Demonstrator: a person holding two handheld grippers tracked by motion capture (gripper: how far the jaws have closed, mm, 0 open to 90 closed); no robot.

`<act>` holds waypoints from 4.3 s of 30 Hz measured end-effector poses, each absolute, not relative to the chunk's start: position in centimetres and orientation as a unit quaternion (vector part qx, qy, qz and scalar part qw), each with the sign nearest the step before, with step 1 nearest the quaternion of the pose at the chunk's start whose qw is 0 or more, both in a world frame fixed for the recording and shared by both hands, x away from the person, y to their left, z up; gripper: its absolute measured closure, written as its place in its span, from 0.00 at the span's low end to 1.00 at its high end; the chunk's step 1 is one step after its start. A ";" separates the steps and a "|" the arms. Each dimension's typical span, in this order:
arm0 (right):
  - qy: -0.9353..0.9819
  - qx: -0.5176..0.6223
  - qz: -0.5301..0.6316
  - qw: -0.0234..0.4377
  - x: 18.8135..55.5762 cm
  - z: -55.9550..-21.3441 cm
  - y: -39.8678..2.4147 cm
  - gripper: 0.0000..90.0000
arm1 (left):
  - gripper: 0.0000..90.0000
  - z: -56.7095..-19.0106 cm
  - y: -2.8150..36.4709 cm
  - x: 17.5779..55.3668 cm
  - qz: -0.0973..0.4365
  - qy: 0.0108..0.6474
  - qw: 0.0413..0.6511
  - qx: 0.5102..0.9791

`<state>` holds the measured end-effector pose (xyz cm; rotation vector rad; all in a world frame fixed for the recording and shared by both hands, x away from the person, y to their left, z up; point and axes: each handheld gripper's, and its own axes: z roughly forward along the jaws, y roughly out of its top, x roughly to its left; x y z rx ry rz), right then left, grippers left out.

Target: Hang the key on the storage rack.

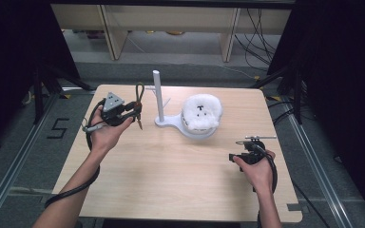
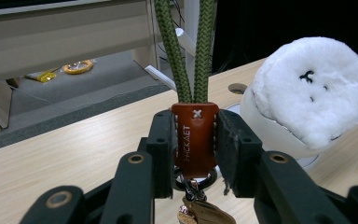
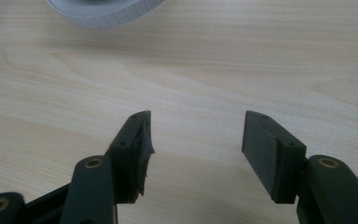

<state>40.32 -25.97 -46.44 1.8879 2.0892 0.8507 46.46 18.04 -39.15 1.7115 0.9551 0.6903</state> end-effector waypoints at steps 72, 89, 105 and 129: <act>0.710 0.638 0.282 0.099 40.4 -46.7 -26.1 0.48 | 0.74 -42.0 15.5 50.4 0.235 0.426 0.490 0.724; 0.711 0.636 0.283 0.094 40.3 -46.8 -26.2 0.48 | 0.73 -42.5 14.9 51.0 0.235 0.424 0.483 0.730; 0.709 0.640 0.279 0.101 40.3 -47.0 -26.1 0.48 | 0.62 -42.5 15.6 50.5 0.238 0.415 0.464 0.745; 0.712 0.634 0.289 0.091 40.3 -47.3 -26.0 0.48 | 0.48 -44.0 21.9 44.5 0.264 0.431 0.440 0.742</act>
